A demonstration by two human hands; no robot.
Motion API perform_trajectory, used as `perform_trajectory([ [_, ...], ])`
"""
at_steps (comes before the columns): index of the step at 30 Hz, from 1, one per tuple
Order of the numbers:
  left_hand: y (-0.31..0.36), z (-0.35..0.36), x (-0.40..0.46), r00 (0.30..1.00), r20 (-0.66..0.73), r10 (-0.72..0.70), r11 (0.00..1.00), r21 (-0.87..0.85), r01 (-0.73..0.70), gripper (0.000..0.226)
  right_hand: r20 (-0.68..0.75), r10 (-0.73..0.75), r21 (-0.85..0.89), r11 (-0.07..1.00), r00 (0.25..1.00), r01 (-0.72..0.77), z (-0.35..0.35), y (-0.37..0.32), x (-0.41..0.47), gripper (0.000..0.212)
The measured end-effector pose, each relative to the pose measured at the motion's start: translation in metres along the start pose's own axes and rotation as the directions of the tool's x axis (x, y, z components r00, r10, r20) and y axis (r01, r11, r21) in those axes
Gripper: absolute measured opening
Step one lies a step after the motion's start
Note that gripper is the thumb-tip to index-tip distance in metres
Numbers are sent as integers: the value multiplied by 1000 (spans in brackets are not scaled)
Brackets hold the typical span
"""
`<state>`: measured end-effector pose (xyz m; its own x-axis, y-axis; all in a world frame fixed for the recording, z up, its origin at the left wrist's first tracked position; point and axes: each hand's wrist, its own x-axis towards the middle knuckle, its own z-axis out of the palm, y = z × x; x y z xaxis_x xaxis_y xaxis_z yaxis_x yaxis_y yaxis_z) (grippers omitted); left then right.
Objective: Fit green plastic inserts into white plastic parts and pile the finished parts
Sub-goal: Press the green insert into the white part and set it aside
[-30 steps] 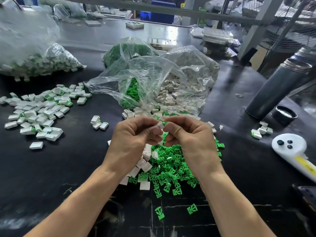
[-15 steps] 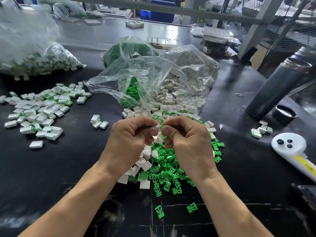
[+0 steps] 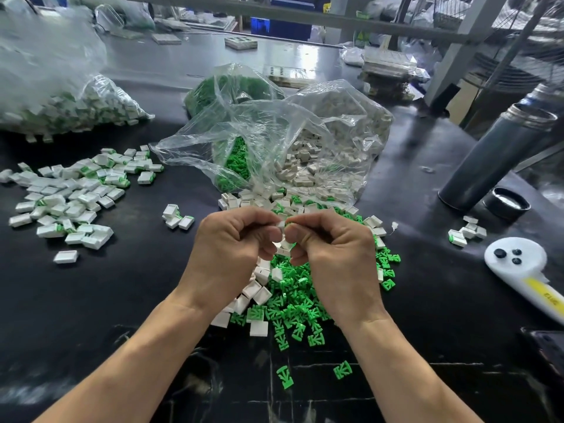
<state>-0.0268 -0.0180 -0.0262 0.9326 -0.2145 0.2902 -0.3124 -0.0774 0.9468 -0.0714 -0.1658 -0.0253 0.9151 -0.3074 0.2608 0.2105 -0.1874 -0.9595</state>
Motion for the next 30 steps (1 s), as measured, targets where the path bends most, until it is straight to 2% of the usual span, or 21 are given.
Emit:
perform_trajectory([
  [6,1,3,-1,999,-5,-39,997,-67,39,25,10,50,87,995,999,-50,2,2,-1,27],
  [11,2,6,1,999,-12,-50,988,-148,48,17,6,81,193,978,997,-80,2,-3,4,21],
  [14,-1,5,1,998,21,-52,979,-195,55,10,113,232,246,935,966,-253,2,-7,4,56],
  [16,-3,4,1,997,65,-40,982,-183,51,6,193,292,201,923,937,-329,4,-8,2,73],
  [18,-3,6,1,993,108,-42,980,-188,62,9,210,296,117,939,932,-325,6,-8,0,79],
  [21,-2,9,0,993,112,-47,974,-214,70,11,184,267,66,957,946,-283,11,-6,-1,74],
  [26,1,15,-8,998,49,-33,995,-88,38,24,99,279,101,952,955,-288,17,-3,-1,73],
  [30,3,16,-10,989,46,140,978,152,-146,27,68,268,97,957,961,-273,17,-4,-1,76],
])
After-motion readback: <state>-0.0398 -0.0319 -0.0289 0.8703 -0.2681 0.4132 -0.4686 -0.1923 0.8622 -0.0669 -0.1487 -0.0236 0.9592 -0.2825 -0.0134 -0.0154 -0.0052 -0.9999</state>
